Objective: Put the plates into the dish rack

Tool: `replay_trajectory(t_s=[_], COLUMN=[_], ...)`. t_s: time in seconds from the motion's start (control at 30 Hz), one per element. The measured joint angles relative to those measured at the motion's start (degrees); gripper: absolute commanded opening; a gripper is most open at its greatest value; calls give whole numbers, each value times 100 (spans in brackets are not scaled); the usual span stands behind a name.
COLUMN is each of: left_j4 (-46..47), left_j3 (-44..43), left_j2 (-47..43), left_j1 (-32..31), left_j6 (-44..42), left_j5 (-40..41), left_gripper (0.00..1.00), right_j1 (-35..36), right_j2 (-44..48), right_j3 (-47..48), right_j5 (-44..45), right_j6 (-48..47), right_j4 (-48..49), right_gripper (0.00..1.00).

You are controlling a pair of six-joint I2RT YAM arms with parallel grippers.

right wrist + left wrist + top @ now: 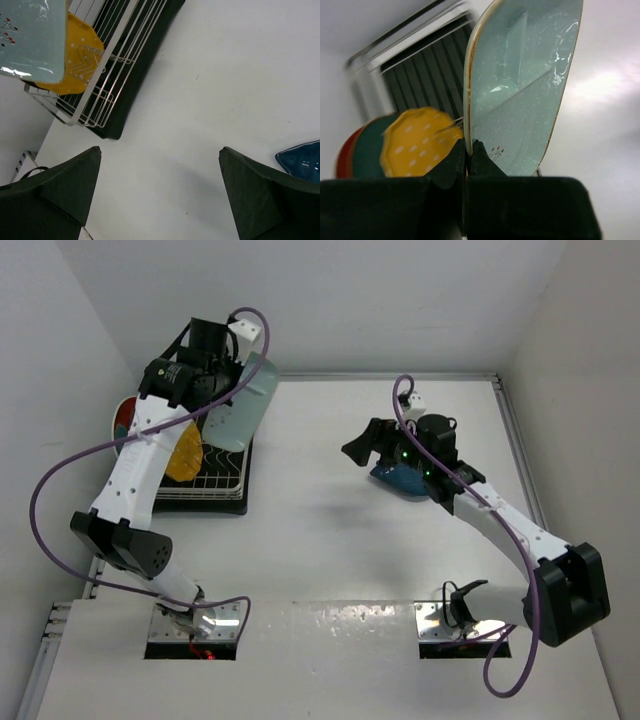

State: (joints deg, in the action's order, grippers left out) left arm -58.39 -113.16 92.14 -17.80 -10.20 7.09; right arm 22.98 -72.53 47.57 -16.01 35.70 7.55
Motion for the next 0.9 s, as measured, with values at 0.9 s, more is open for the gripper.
replay_trajectory(t_s=[0.9], left_j4=[1091], left_j3=[2686], left_j2=[-417], left_j1=[533], left_j6=[1134], left_j5=[3930], left_gripper=[0], right_j1=[229], right_j2=[514], right_j3=[-590], right_j5=[809], right_j6=[31], right_j4=[-70], right_gripper=[100])
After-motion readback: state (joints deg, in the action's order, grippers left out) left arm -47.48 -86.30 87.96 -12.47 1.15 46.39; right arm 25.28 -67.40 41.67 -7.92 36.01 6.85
